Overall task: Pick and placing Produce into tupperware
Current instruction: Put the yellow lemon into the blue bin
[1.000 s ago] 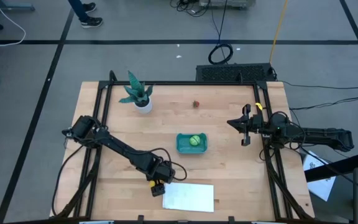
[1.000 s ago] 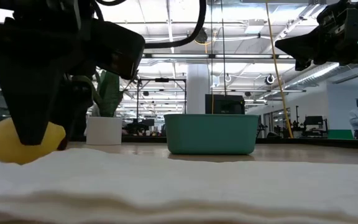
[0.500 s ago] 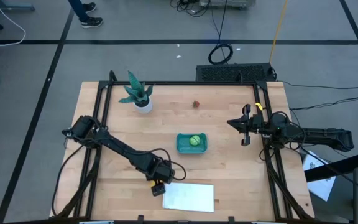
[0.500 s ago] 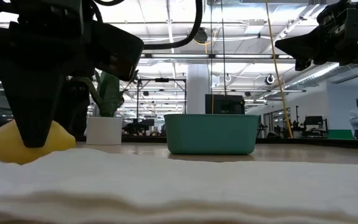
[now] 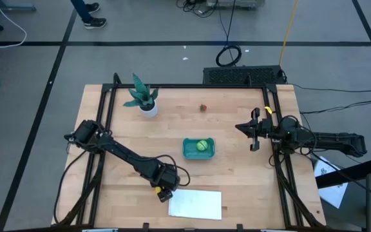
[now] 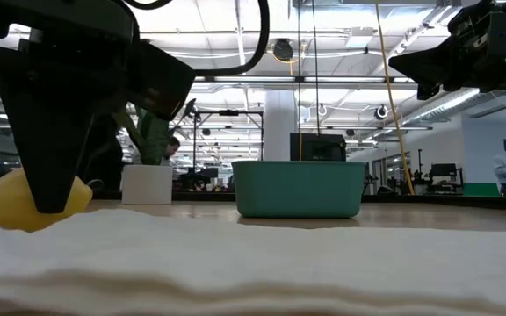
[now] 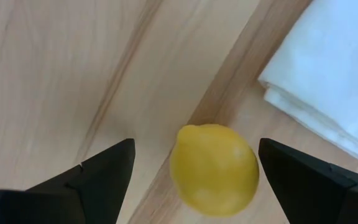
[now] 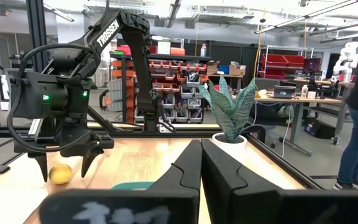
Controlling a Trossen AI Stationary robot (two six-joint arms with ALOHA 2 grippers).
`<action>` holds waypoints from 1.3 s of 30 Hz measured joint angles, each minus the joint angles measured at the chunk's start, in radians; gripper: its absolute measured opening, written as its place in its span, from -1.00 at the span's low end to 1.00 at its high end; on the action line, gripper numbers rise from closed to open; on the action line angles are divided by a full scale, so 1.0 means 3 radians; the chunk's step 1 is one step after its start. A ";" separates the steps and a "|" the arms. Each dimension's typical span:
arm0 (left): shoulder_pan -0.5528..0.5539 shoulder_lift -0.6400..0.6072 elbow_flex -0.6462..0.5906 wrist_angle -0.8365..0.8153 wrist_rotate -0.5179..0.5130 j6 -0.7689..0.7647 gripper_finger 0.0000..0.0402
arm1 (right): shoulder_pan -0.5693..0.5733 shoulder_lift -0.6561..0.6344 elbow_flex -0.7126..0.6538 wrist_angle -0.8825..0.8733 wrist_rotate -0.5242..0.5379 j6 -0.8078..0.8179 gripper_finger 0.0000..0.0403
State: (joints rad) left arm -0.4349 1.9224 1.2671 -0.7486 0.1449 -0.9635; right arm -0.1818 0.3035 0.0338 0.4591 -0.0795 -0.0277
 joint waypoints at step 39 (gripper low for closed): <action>0.0133 0.0003 0.0001 -0.0008 0.0195 0.0515 -0.04 | 0.0000 0.0000 0.0000 0.0000 0.0000 -0.0008 -1.00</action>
State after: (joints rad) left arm -0.3948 1.9232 1.2675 -0.7510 0.2033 -0.8091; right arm -0.1818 0.3035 0.0338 0.4591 -0.0795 -0.0299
